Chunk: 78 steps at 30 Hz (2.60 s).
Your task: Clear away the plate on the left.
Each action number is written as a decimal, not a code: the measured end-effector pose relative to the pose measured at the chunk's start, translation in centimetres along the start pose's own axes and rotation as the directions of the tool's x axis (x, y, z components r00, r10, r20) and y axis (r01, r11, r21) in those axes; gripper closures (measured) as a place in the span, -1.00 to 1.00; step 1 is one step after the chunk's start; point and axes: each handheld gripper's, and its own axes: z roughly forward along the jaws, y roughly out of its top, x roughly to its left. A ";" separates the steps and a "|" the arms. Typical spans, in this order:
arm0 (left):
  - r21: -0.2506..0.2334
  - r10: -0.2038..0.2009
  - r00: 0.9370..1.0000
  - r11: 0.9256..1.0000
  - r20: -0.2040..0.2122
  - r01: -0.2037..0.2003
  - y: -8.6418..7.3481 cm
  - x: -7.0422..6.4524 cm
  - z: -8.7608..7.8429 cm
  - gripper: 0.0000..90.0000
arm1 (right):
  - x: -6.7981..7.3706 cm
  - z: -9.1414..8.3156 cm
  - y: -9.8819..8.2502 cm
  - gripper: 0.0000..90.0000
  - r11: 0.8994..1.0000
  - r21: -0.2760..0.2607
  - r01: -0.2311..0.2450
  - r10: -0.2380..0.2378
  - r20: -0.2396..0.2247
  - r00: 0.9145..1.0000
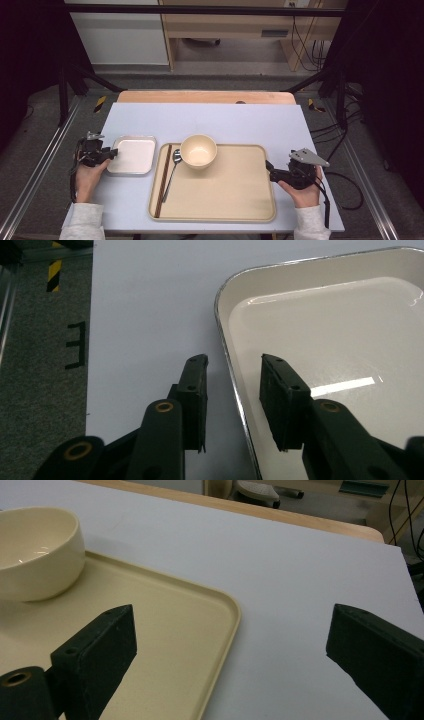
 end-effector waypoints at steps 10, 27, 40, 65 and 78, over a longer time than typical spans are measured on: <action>0.039 -0.020 1.000 0.999 0.002 0.020 0.2 -0.3 -0.2 0.65 | 0.0 0.0 0.0 -0.86 1.000 0.000 -0.002 0.002 0.001 1.000; 0.040 -0.112 0.994 0.993 0.018 0.111 0.3 0.0 -0.7 0.85 | 0.1 0.1 0.0 -0.86 1.000 0.009 -0.005 0.005 0.000 1.000; -0.057 -0.109 0.994 0.992 0.020 0.110 0.9 -0.6 -2.9 0.97 | 0.0 0.0 0.0 -0.86 1.000 0.003 -0.001 0.001 0.004 1.000; -0.193 -0.092 0.995 0.977 0.026 0.096 1.9 -1.2 -6.7 0.98 | 0.0 0.0 0.0 -0.86 1.000 0.002 0.000 0.000 0.002 1.000; -0.273 -0.057 0.997 0.960 0.043 0.066 2.5 -2.5 -8.9 0.98 | 0.0 -0.1 0.0 -0.87 1.000 0.001 0.001 -0.001 0.002 1.000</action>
